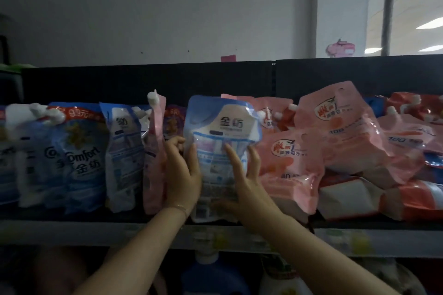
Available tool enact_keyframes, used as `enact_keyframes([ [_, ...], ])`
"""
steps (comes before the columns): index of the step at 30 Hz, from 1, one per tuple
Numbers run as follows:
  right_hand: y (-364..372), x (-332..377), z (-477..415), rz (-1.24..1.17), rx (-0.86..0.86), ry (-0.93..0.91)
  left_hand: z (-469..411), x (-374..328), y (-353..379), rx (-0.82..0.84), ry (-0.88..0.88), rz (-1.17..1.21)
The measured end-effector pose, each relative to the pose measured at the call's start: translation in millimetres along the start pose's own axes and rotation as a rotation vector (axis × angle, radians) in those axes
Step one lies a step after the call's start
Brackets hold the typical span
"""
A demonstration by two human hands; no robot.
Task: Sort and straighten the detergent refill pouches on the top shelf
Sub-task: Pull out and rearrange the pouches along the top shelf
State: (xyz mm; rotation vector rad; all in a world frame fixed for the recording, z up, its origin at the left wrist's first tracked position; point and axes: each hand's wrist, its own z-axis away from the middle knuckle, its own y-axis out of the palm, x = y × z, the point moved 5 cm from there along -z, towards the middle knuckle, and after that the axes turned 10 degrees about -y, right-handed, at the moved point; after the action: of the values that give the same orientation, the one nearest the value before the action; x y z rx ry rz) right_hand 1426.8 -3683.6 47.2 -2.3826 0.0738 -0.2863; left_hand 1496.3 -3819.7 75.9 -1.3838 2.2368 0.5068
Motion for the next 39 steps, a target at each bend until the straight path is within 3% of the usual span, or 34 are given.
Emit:
enact_keyframes([
  [6, 28.8, -3.8, -28.2, 0.115, -0.041, -0.042, -9.1, 11.1, -14.9, -0.043, 0.146, -0.368],
  [8, 36.7, -4.7, -32.9, 0.208, -0.010, 0.006, -8.3, 11.9, -14.3, -0.045, 0.120, -0.463],
  [11, 37.8, -0.2, -34.4, 0.386, 0.050, 0.077, 0.0, 7.9, -12.3, -0.048, 0.015, -0.500],
  [15, 19.9, -0.3, -27.2, 0.360, 0.204, 0.058, 5.7, -7.4, -9.8, -0.068, 0.142, -0.573],
  [17, 3.4, 2.8, -23.7, 0.358, 0.199, 0.009, 5.3, -13.3, -9.7, -0.048, 0.224, -0.555],
  [22, -51.8, -12.5, -14.7, 0.394, 0.009, 0.066, 18.4, -30.8, 17.8, 0.260, 0.479, -0.511],
  [27, -100.4, -51.7, -2.4, 0.565, 0.015, 0.306, 44.2, -58.7, 71.7, 0.559, 0.625, -0.468],
  [29, -117.2, -70.7, 7.4, 0.583, 0.040, 0.456, 47.1, -62.7, 91.5, 0.640, 0.479, -0.441],
  [34, -140.2, -105.3, 30.3, 0.601, 0.074, 0.693, 53.2, -44.7, 137.7, 0.808, -0.134, -0.419],
  [39, -138.1, -123.7, 27.2, 0.605, 0.166, 0.781, 70.3, -24.1, 165.4, 0.936, -0.398, -0.589],
])
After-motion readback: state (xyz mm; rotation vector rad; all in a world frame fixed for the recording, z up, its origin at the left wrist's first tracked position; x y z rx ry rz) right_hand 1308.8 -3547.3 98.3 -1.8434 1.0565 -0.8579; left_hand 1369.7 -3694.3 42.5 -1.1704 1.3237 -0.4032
